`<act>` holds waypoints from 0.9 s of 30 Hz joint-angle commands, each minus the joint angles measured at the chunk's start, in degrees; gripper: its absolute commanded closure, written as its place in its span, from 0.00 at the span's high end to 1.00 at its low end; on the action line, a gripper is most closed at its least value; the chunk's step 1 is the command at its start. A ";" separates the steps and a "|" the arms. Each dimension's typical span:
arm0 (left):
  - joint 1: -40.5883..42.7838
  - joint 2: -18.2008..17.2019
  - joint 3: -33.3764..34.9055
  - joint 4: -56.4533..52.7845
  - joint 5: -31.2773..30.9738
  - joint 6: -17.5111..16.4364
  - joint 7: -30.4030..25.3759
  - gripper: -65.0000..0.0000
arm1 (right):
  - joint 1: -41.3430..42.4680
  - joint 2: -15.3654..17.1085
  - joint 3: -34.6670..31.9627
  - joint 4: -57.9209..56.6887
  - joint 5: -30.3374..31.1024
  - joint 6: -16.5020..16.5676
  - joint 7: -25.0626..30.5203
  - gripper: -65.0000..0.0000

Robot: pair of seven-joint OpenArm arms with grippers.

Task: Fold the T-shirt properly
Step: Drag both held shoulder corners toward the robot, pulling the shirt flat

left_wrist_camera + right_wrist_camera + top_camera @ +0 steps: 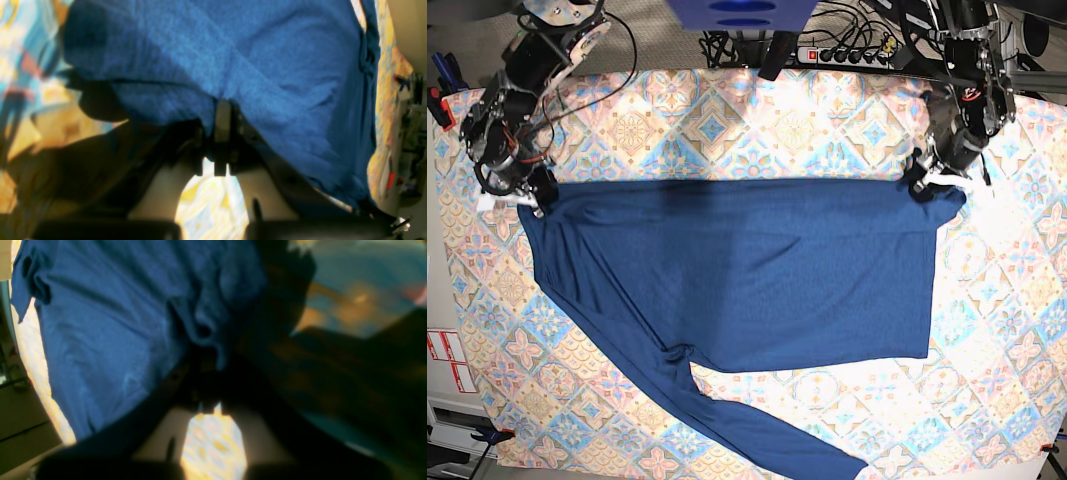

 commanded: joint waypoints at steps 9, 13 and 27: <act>6.30 -0.81 -0.33 7.50 -0.49 -0.37 -0.72 0.00 | -6.96 1.09 1.02 9.42 -1.41 -0.52 0.08 0.01; 8.93 -0.81 -0.33 7.50 -0.49 -0.37 -0.72 0.00 | -10.04 1.09 1.11 11.26 1.14 -0.52 0.17 0.01; 17.72 -0.81 -0.33 11.72 -0.40 -0.46 -0.72 0.00 | -15.67 2.67 1.11 11.35 6.67 -0.52 0.17 0.01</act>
